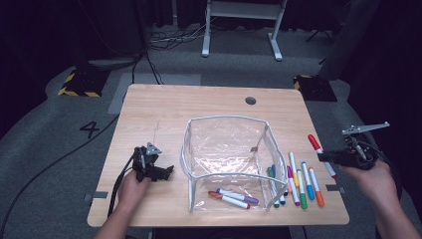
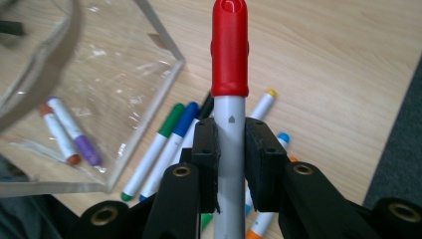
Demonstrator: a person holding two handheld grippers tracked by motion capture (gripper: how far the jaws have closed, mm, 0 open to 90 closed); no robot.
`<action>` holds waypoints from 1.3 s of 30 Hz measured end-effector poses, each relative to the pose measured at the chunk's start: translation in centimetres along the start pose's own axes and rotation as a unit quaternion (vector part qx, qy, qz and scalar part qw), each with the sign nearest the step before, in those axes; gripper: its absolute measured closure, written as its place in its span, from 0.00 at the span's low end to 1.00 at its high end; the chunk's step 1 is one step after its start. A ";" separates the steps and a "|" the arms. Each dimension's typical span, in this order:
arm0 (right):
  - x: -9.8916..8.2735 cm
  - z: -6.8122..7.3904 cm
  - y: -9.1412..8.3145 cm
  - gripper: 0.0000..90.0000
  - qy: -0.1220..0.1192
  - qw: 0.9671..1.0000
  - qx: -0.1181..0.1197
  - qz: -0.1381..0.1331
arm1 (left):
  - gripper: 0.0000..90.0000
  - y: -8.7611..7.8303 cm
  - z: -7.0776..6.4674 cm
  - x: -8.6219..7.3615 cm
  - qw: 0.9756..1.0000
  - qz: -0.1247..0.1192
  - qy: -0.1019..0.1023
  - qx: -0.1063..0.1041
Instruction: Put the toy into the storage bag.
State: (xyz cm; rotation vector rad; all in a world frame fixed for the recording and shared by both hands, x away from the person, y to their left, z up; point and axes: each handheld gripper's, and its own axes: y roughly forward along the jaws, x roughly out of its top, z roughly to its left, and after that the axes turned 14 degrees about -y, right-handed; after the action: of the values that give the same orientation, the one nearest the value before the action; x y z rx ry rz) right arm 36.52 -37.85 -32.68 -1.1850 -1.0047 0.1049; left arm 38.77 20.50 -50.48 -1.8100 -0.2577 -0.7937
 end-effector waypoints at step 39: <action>15.5 10.6 3.0 0.85 -0.220 0.970 0.098 0.024 | 0.00 -0.2 -0.2 -0.3 1.000 -0.002 -0.009 0.008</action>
State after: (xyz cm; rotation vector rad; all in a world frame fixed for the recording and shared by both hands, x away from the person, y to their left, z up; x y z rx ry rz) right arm 39.48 -20.42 -25.62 -1.0228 -1.3192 0.5136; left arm 38.36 20.50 -50.49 -1.8038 -0.2796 -0.7770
